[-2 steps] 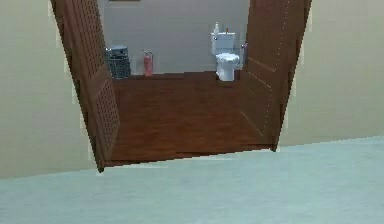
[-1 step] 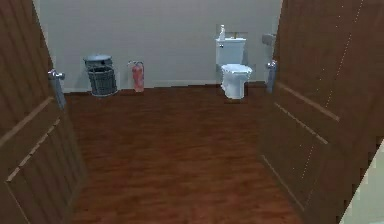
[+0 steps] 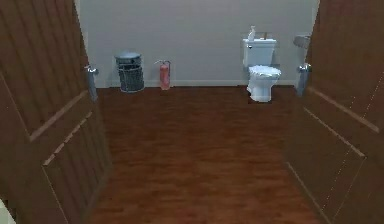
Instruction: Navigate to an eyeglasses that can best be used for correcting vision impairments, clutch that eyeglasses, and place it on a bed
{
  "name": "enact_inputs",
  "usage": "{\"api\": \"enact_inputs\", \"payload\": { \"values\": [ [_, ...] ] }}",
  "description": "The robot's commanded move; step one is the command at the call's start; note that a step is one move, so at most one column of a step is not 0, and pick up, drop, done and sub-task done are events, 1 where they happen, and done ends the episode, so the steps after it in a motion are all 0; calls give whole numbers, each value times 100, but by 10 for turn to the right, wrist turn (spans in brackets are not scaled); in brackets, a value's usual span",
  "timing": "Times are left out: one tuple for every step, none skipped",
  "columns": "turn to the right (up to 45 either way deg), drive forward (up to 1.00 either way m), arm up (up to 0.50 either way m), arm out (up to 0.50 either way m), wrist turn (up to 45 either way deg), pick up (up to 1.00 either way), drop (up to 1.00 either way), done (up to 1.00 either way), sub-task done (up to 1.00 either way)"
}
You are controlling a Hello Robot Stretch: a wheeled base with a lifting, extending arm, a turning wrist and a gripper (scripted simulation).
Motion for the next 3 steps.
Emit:
{"api": "enact_inputs", "payload": {
  "values": [
    [0, 45, 0, 0, 0, 0, 0, 0, 0],
    [-60, 0, 0, 0, 0, 0, 0, 0, 0],
    [0, 100, 0, 0, 0, 0, 0, 0, 0]
  ]
}}
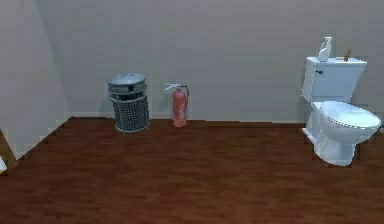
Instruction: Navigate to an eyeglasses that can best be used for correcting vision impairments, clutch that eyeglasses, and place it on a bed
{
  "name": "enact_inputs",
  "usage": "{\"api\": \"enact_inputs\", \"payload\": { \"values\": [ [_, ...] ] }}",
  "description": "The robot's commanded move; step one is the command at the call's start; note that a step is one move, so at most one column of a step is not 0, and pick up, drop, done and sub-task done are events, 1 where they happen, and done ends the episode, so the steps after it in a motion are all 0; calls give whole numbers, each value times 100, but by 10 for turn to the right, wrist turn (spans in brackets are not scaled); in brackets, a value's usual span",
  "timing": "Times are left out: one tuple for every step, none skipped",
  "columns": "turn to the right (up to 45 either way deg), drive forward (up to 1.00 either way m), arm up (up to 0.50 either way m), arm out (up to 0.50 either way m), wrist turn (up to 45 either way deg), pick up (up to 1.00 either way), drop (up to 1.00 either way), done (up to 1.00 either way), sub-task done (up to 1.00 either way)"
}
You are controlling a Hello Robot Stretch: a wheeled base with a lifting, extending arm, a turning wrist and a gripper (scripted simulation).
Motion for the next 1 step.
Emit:
{"api": "enact_inputs", "payload": {
  "values": [
    [-60, 0, 0, 0, 0, 0, 0, 0, 0]
  ]
}}
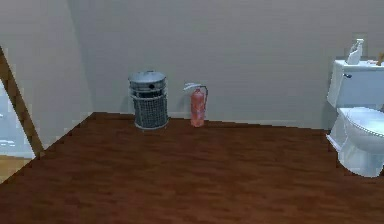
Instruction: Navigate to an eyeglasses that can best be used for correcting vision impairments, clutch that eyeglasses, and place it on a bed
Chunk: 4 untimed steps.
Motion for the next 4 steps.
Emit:
{"api": "enact_inputs", "payload": {
  "values": [
    [0, 45, 0, 0, 0, 0, 0, 0, 0],
    [-330, 0, 0, 0, 0, 0, 0, 0, 0],
    [0, 50, 0, 0, 0, 0, 0, 0, 0],
    [-450, 0, 0, 0, 0, 0, 0, 0, 0]
  ]
}}
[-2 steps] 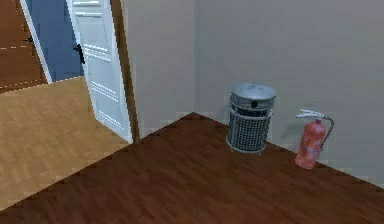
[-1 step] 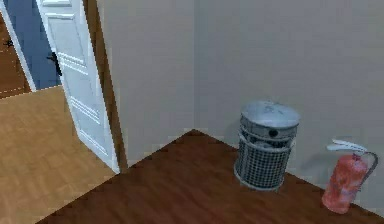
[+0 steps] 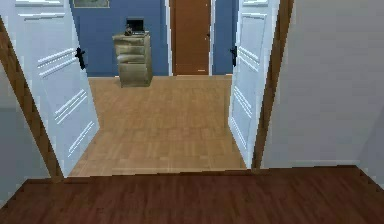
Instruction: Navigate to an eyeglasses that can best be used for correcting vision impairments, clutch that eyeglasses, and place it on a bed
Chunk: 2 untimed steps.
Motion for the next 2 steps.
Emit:
{"api": "enact_inputs", "payload": {
  "values": [
    [-30, 0, 0, 0, 0, 0, 0, 0, 0],
    [0, 100, 0, 0, 0, 0, 0, 0, 0]
  ]
}}
